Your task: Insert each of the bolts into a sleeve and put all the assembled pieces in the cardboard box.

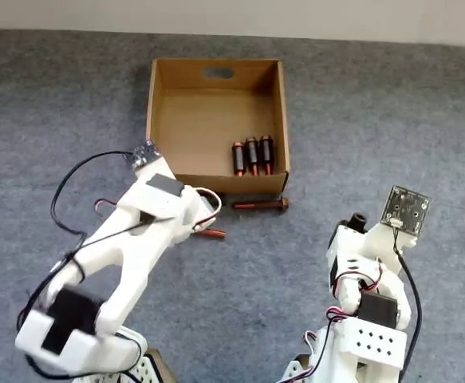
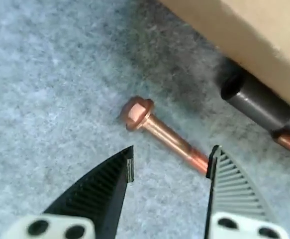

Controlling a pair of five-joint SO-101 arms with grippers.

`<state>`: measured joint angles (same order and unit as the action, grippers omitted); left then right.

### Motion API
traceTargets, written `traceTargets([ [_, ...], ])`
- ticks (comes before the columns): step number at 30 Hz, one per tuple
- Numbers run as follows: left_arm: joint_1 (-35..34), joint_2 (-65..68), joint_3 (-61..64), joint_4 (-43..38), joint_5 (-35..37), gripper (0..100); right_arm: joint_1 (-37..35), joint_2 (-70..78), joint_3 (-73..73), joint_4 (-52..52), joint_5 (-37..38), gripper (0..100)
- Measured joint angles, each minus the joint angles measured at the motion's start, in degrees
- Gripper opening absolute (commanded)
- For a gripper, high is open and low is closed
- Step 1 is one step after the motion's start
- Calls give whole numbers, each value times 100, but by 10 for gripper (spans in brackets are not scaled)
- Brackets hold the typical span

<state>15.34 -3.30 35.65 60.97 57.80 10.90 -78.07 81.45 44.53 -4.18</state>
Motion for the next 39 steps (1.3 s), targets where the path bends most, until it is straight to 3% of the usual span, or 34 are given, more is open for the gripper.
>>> traceTargets([
  [12, 0, 862, -633, 352, 149, 253, 0, 0, 0, 0, 0, 5],
  [20, 18, 958, -730, 334, 70, 31, 0, 0, 0, 0, 0, 5],
  [31, 9, 967, -730, 290, -1143, 8, 0, 0, 0, 0, 0, 5],
  [36, 26, 967, -730, 360, -2145, 10, 0, 0, 0, 0, 0, 5],
  [39, 211, 870, -730, 624, -3165, 10, 0, 0, 0, 0, 0, 5],
])
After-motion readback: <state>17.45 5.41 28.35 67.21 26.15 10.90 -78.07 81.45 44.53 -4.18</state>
